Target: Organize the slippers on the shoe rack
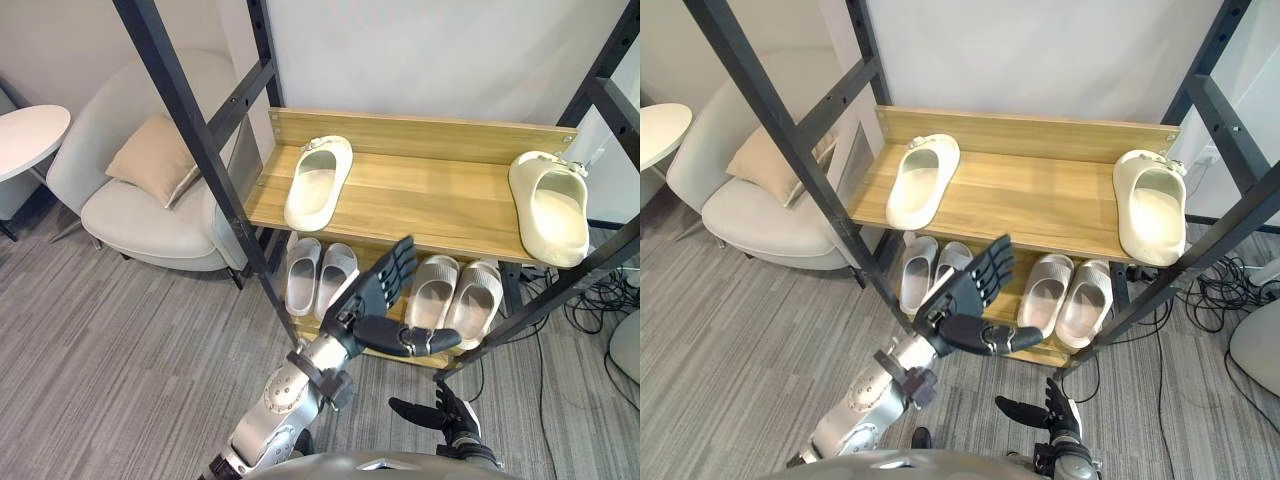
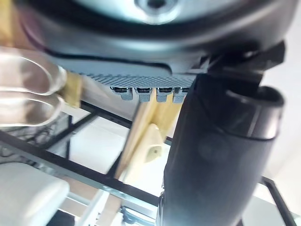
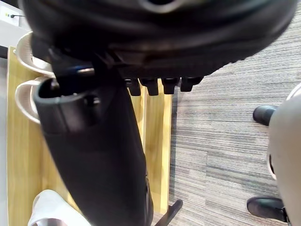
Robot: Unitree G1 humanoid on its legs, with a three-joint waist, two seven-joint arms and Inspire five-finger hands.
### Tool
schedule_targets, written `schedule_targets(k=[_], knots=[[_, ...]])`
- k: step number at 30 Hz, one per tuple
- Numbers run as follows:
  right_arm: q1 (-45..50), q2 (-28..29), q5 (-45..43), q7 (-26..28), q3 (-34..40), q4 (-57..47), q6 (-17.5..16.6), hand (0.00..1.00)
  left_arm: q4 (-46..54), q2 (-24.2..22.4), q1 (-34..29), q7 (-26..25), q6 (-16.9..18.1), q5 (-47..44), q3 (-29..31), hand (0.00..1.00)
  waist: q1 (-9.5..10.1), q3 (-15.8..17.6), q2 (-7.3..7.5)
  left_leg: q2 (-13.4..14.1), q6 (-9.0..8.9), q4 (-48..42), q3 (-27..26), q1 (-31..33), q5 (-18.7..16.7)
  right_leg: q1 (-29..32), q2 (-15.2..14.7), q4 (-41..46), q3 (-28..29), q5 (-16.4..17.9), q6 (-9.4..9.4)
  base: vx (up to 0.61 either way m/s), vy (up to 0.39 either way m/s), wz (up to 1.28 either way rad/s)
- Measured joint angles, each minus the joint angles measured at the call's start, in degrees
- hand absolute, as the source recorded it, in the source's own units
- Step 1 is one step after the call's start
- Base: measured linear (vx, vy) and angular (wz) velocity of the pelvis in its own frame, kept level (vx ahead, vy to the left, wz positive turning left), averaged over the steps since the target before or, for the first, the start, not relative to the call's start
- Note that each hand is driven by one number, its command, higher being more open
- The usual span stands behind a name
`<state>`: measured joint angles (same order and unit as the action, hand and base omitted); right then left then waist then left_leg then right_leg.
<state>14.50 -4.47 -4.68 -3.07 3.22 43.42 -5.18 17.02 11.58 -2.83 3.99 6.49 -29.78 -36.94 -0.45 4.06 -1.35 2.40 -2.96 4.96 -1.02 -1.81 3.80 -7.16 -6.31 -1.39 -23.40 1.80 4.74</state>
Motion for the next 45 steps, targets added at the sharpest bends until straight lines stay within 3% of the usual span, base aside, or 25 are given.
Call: schedule_targets(k=[5,12,16,22,30,39,45], knots=[[0.30,-0.18,-0.04,-0.01,-1.27,0.11,0.00,1.00,6.98,-2.44,3.22,-3.59,3.65,-0.13,0.16,1.00,0.12,-1.40,0.27,-0.05,0.00,0.00,-0.03,-0.23,0.00,-0.21,-0.09,0.18,0.08,0.01,-0.01,0.00,0.000,0.00],[0.24,-0.32,-0.10,-0.04,-3.49,0.18,0.00,1.00,8.32,-3.68,8.26,-7.95,5.48,2.02,0.72,1.00,0.16,-2.07,0.03,0.12,0.17,0.09,0.20,-1.21,0.00,-1.09,-0.09,0.59,0.05,0.26,-0.32,-0.03,0.002,0.01],[0.21,-0.55,-0.15,-0.06,-4.42,0.18,-0.01,1.00,7.94,-4.57,13.11,-10.84,5.58,5.73,3.92,1.00,0.12,-2.13,0.00,0.20,0.13,0.12,0.23,-1.22,0.07,-1.06,-0.06,0.62,0.04,0.26,-0.34,0.00,0.000,0.00],[0.20,-0.45,-0.05,0.04,-4.45,0.18,0.00,1.00,-0.16,-4.42,21.06,-13.56,6.64,10.65,11.53,1.00,-0.19,-2.23,0.29,0.15,0.11,0.04,0.13,-1.22,0.12,-1.02,0.06,0.58,0.09,0.27,-0.34,0.00,0.000,0.00],[0.05,-0.36,-0.03,0.67,-4.38,0.10,0.00,1.00,-12.32,0.78,22.44,-16.22,5.31,17.13,19.45,1.00,-1.36,-1.63,1.39,0.25,0.00,0.04,-0.75,-1.17,0.03,-0.30,0.10,0.60,0.99,0.25,-0.37,-0.01,0.004,-0.05],[-0.32,-0.26,0.01,1.26,-4.32,0.04,-0.01,1.00,-23.97,7.92,24.32,-17.63,3.46,22.77,24.64,1.00,-2.11,-1.03,1.89,0.32,-0.29,0.03,-1.71,-0.99,-0.21,0.34,0.46,-0.03,1.90,0.01,-0.64,0.00,0.002,-0.06],[-0.77,-0.20,0.02,1.27,-4.32,0.03,-0.03,1.00,-26.32,11.64,24.36,-17.78,2.59,25.44,26.55,1.00,-2.30,-0.02,2.08,0.28,-0.30,0.03,-2.08,-0.95,-0.36,0.39,0.46,-0.38,2.19,-0.16,-0.59,0.00,0.004,-0.02]])
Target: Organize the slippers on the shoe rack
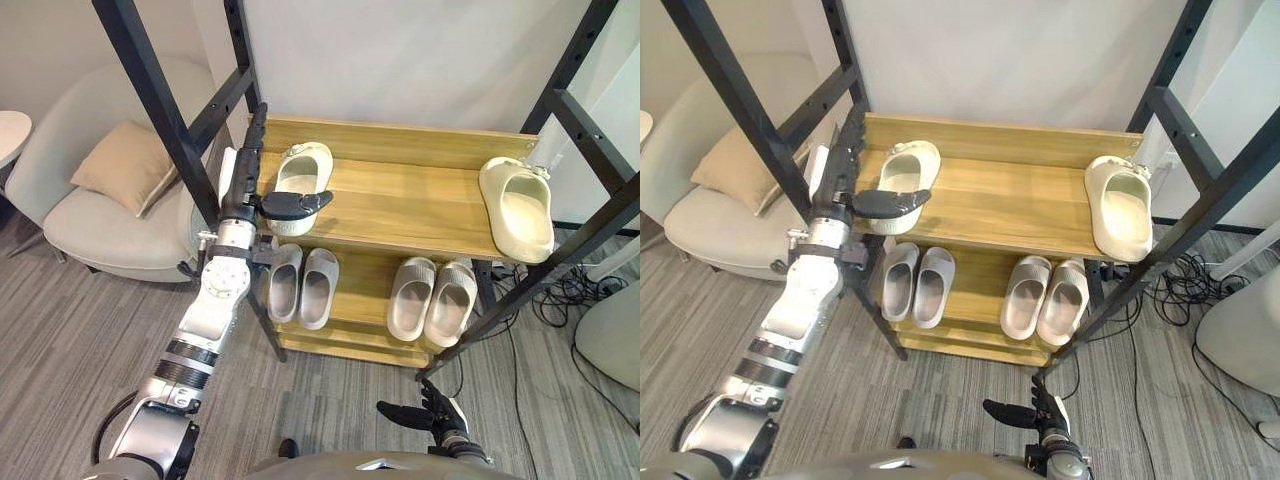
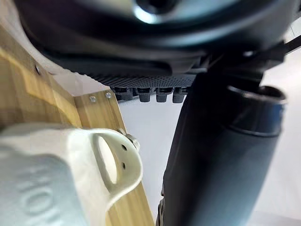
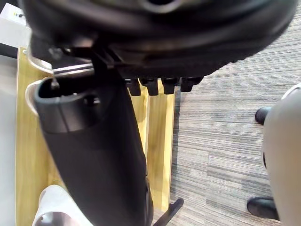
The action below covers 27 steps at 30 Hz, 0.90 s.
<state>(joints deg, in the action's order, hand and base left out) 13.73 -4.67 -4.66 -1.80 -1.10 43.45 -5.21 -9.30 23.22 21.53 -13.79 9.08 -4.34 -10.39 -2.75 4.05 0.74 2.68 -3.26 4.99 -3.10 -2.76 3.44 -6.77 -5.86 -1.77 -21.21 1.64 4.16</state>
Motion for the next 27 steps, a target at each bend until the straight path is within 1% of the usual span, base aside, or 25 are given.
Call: schedule_targets(k=[3,6,15,19,27], knots=[[-0.17,0.07,-0.01,0.03,0.00,0.00,-0.04,1.00,-0.26,1.14,0.29,0.05,-0.78,2.41,0.20,1.00,-0.08,0.19,-0.11,-0.03,-0.02,0.00,-0.72,0.00,-0.07,0.03,0.04,-0.72,0.63,-0.52,-0.05,-0.01,0.017,-0.11],[-0.38,0.08,-0.02,0.24,0.01,-0.01,-0.08,1.00,-2.67,2.18,1.81,0.08,-1.04,4.97,0.25,1.00,-0.42,0.31,-0.27,-0.04,-0.02,0.00,-0.90,0.01,-0.07,0.00,0.11,-1.12,0.83,-0.80,-0.09,-0.01,0.009,-0.04],[-0.46,0.07,-0.06,0.60,0.44,-0.42,-0.38,1.00,-4.50,3.36,2.70,0.13,-1.06,5.28,0.62,1.00,-0.62,0.83,-0.93,0.23,-0.14,0.00,-1.26,0.02,-0.18,0.28,0.36,-1.10,1.37,-0.87,-0.18,0.00,0.002,-0.01],[-0.45,0.26,-0.06,0.66,1.21,-0.48,-0.41,1.00,-6.80,3.85,5.01,0.12,-1.21,6.21,0.89,1.00,-0.60,1.04,-1.00,0.47,-0.17,0.00,-1.36,0.40,-0.20,0.72,0.61,-1.06,1.53,-0.87,-0.29,0.00,0.001,-0.01],[-0.45,0.29,-0.08,0.66,1.74,-0.67,-0.41,1.00,-8.46,4.78,7.21,0.01,-2.05,6.22,2.85,1.00,-0.56,1.26,-1.21,0.83,-0.43,0.00,-2.30,0.77,-0.38,1.68,0.90,-0.96,2.53,-0.84,-0.47,0.00,0.007,-0.06]])
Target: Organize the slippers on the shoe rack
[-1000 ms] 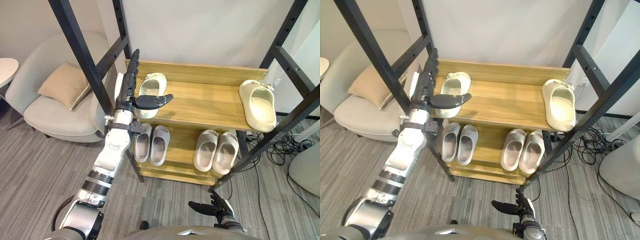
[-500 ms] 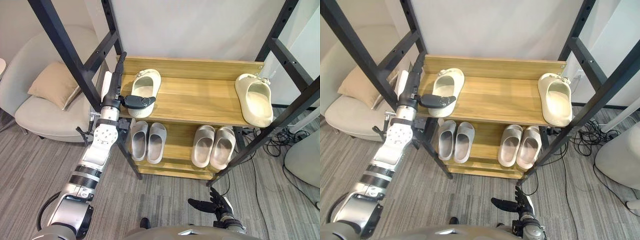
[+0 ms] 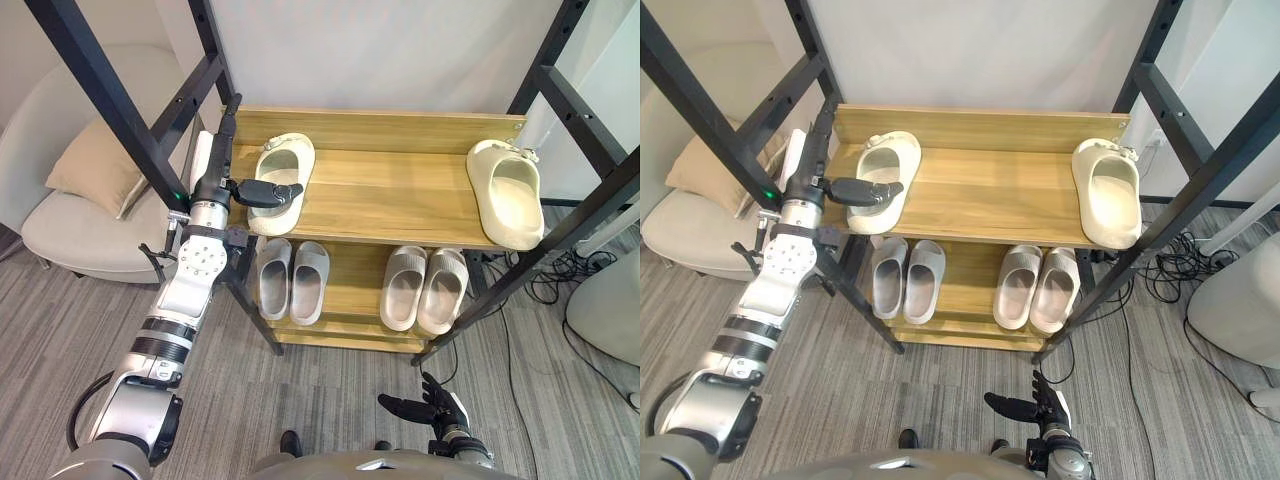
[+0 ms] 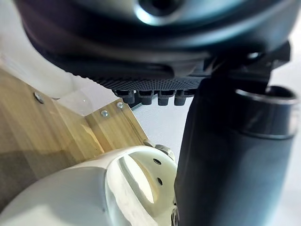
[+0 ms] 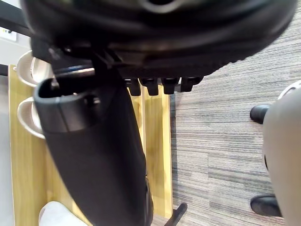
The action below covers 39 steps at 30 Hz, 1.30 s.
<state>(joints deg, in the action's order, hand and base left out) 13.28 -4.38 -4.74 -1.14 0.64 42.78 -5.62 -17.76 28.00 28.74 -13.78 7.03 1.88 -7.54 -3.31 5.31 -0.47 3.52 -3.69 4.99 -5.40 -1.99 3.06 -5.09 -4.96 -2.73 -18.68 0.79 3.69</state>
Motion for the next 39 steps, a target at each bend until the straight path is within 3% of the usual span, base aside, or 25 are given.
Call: schedule_targets(k=[22,23,39], knots=[[0.14,-0.01,-0.10,0.29,0.50,-0.88,-0.07,1.00,0.00,1.15,1.91,-2.17,-1.52,8.14,0.11,1.00,0.13,0.61,-0.90,0.08,0.00,-0.01,0.09,0.22,0.01,0.07,0.16,0.01,-0.05,0.11,-0.27,0.00,0.000,0.00],[0.14,-0.01,-0.10,0.29,0.50,-0.88,-0.08,1.00,0.00,1.15,1.92,-2.28,-1.57,8.69,0.11,0.00,0.13,0.61,-0.90,0.09,0.00,-0.01,0.09,0.22,0.01,0.08,0.17,0.01,-0.05,0.11,-0.27,0.00,0.000,0.00],[0.10,0.04,-0.11,0.17,0.47,-0.91,-0.17,1.00,-0.50,0.81,2.19,-3.75,-2.16,9.87,0.10,0.00,0.00,0.84,-0.64,0.12,0.00,0.00,0.22,0.49,0.01,0.31,0.22,0.02,-0.14,0.16,-0.33,0.00,0.000,0.00]])
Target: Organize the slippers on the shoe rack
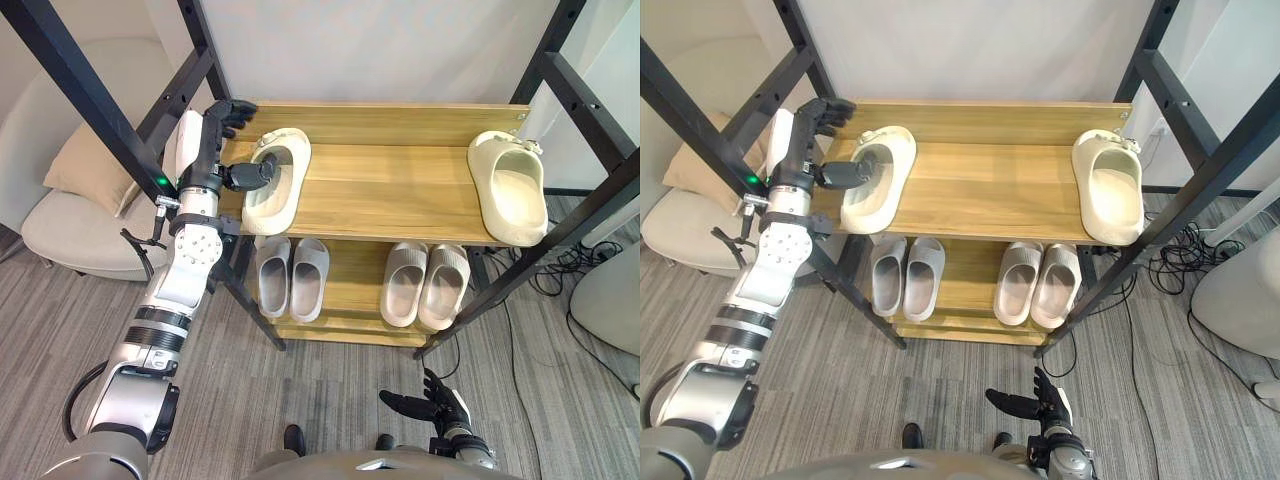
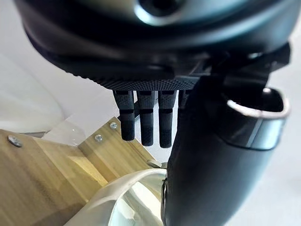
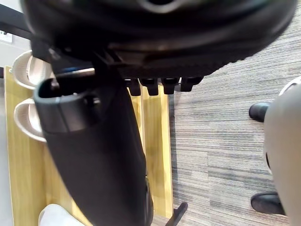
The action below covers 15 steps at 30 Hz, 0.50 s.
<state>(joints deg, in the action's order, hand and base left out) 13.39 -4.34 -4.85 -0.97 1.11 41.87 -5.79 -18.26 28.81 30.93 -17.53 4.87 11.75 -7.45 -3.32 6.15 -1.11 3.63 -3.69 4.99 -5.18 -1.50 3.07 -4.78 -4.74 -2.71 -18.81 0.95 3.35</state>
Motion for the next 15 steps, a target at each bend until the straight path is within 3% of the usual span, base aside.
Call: schedule_targets(k=[15], knots=[[0.03,0.01,-0.50,-0.47,0.03,0.01,0.01,1.00,-1.54,-1.72,1.42,-0.71,0.04,-4.05,1.05,0.00,-0.04,0.20,0.30,-0.01,0.01,0.00,0.21,0.06,0.02,-0.10,0.02,0.00,-0.23,0.00,0.00,0.00,0.000,0.00]])
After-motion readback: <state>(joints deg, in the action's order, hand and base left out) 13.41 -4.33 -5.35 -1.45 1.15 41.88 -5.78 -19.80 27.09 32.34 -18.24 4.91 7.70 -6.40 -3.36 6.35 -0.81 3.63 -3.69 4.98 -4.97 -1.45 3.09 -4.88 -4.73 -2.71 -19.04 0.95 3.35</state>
